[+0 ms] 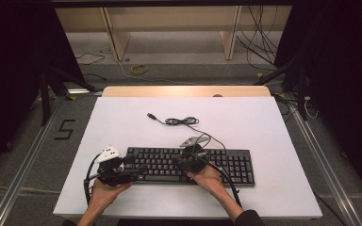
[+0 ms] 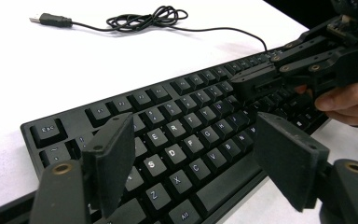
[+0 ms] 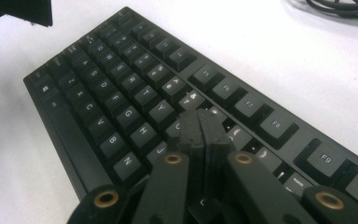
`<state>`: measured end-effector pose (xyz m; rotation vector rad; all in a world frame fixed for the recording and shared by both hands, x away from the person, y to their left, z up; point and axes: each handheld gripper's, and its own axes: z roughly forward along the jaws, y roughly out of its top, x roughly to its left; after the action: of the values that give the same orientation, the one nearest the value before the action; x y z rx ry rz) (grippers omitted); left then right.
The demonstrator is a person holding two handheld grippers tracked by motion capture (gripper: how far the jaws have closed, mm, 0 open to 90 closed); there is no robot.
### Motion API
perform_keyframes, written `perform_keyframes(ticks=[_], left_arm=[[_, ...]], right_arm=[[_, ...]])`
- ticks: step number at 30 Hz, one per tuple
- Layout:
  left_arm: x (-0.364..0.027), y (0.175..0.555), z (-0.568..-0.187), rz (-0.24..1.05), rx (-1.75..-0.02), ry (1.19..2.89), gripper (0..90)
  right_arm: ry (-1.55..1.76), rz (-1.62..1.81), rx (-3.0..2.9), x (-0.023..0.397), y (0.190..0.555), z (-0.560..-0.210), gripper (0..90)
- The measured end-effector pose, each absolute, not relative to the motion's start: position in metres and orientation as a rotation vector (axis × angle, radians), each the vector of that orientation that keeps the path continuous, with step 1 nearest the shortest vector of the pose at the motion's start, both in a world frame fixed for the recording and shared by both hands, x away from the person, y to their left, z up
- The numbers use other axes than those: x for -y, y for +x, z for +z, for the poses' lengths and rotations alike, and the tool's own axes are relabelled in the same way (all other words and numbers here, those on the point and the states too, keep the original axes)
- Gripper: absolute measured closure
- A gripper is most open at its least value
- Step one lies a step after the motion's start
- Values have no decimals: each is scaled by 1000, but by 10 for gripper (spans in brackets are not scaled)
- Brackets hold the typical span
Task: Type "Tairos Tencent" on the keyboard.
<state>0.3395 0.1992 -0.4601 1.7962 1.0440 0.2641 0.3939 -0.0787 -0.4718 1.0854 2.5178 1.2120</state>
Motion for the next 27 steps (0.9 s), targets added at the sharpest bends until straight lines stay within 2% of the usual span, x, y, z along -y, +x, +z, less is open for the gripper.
perform_keyframes(ticks=[27], left_arm=[[-199, 340, -460, 279, -1041, 1798, 289]], right_arm=[[1119, 1204, -2520, 79, 393, -477, 889]])
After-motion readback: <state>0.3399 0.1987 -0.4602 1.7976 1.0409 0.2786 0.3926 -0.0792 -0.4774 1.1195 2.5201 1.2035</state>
